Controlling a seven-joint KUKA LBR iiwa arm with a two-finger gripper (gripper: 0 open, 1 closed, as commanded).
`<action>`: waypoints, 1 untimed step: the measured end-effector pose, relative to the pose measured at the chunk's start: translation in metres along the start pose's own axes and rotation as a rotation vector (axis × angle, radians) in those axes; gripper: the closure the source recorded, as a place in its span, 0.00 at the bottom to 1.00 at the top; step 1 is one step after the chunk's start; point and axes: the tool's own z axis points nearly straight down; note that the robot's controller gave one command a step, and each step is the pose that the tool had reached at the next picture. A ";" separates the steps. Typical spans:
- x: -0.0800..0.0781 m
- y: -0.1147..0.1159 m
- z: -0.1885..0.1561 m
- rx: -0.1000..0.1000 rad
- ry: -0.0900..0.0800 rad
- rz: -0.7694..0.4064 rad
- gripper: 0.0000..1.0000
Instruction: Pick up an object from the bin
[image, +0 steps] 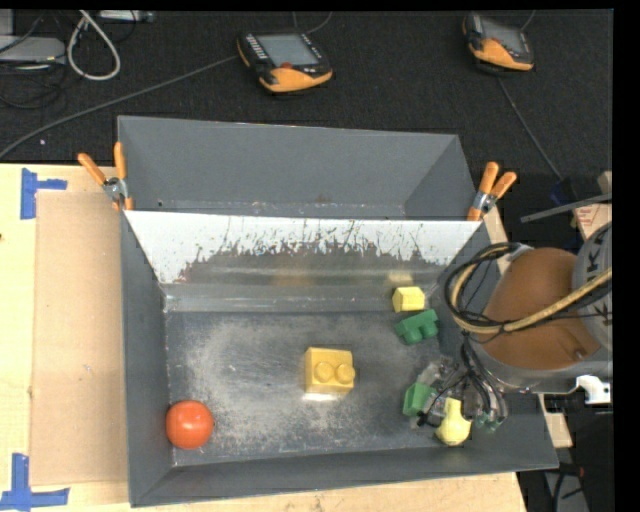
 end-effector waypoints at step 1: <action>0.000 0.000 -0.010 0.000 0.000 -0.002 1.00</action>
Offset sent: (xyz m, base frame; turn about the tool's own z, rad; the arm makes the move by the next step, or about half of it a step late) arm 0.0001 -0.0001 0.0372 -0.0010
